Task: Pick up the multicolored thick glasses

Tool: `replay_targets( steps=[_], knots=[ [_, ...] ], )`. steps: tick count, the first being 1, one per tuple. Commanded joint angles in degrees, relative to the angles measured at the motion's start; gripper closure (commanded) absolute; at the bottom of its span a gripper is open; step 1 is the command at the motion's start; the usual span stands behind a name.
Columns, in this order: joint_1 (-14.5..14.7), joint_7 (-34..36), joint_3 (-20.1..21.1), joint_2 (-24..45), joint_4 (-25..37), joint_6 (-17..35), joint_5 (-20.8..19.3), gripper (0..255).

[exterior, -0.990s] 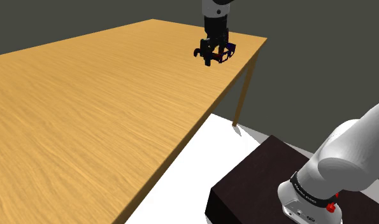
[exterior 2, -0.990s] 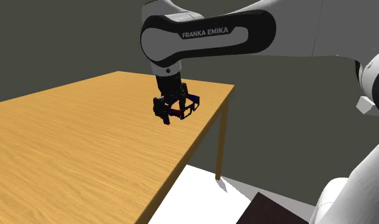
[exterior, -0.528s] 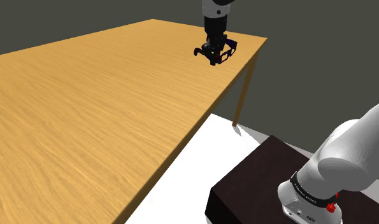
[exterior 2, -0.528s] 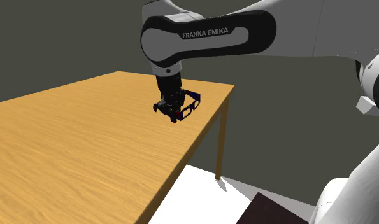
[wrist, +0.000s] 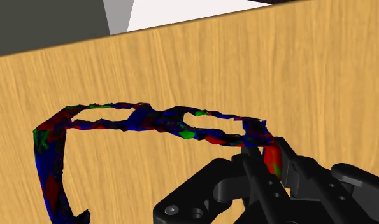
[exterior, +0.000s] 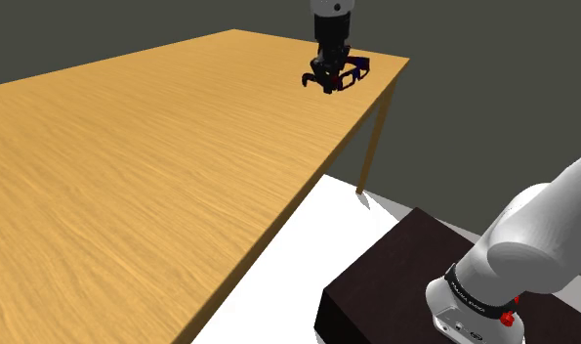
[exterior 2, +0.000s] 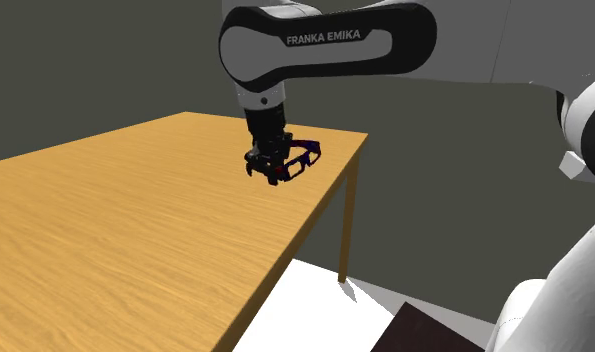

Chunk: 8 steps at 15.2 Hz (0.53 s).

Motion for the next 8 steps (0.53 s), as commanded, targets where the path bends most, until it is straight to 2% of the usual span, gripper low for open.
replay_targets(
  steps=[1,8],
  knots=[
    [0.02,-0.1,0.06,0.4,2.12,-1.74,-0.03,255],
    [0.04,-0.57,0.22,2.08,9.5,-7.43,-0.27,255]
  ],
)
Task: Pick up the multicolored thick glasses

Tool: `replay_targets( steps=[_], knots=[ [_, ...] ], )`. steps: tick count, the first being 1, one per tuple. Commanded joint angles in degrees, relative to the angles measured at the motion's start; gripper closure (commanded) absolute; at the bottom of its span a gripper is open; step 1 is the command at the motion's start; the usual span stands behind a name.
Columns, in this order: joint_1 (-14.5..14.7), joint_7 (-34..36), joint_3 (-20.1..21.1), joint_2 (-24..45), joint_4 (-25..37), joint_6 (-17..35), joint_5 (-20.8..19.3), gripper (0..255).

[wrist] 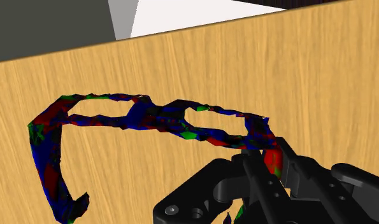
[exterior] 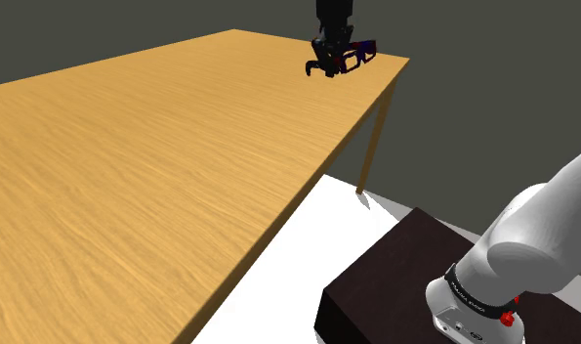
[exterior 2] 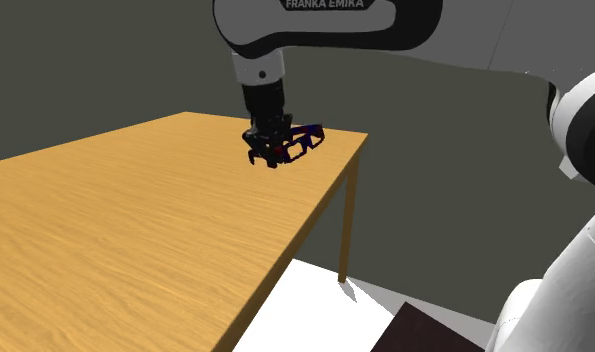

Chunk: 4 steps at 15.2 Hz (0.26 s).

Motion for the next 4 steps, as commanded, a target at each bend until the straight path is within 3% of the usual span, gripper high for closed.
replay_targets(
  steps=[1,4],
  knots=[
    [-0.02,-0.21,0.02,0.75,2.55,-1.81,-0.11,255],
    [-0.01,-0.28,0.06,1.11,3.89,-2.79,-0.17,255]
  ],
)
